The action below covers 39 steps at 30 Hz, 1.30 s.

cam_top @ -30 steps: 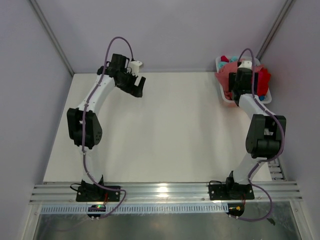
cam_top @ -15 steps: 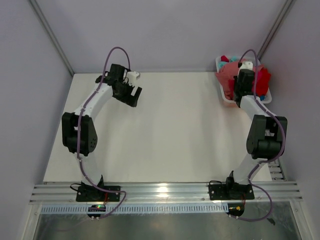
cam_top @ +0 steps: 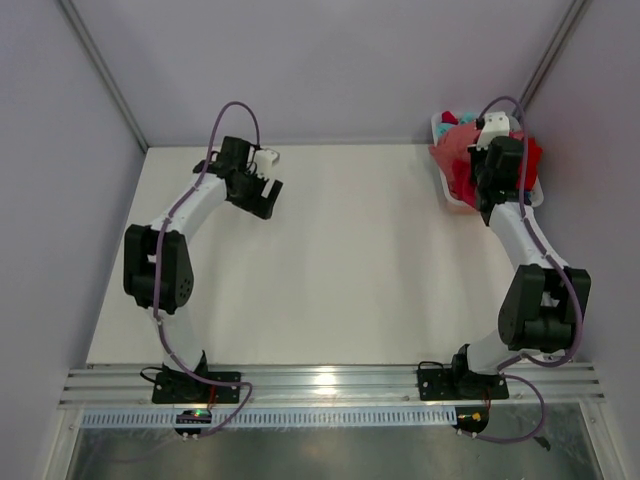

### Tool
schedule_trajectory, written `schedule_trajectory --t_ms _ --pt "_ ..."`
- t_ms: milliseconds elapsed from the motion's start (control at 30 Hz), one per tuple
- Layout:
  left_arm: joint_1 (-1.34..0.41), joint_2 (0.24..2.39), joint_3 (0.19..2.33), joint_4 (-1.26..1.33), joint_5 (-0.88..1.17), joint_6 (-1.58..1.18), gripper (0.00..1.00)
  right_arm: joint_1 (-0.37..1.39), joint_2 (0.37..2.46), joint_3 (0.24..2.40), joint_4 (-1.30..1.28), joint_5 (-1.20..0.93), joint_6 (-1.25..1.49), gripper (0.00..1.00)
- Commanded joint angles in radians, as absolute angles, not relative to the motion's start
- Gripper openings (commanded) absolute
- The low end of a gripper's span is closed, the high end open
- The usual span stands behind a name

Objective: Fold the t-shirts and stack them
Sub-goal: Move the tshirt to the center of the board

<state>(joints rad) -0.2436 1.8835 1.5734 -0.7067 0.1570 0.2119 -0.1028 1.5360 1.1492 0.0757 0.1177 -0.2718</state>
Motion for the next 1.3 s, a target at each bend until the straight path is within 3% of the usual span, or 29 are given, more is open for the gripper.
schedule_trajectory --t_ms 0,133,467,700,933,1100,1267 --pt "-0.239 1.833 1.559 -0.643 0.152 0.195 0.89 -0.095 1.471 1.245 0.124 0.080 -0.295 0.03" --pt "-0.233 1.801 1.522 -0.601 0.155 0.176 0.89 -0.095 1.465 1.345 0.077 0.060 -0.267 0.03" --pt "-0.206 1.720 1.465 -0.528 0.123 0.141 0.89 -0.080 1.468 1.424 -0.060 -0.326 -0.118 0.03" --pt "-0.186 1.686 1.451 -0.506 0.115 0.112 0.89 -0.020 1.465 1.428 -0.198 -0.696 -0.187 0.03" --pt "-0.184 1.648 1.417 -0.486 0.106 0.109 0.89 0.083 1.466 1.437 -0.391 -0.886 -0.355 0.03" --pt "-0.184 1.640 1.414 -0.488 0.089 0.109 0.89 0.162 1.557 1.465 -0.612 -0.907 -0.512 0.03" --pt "-0.184 1.618 1.397 -0.486 0.083 0.117 0.89 0.176 1.669 1.414 -0.591 -0.752 -0.548 0.03"
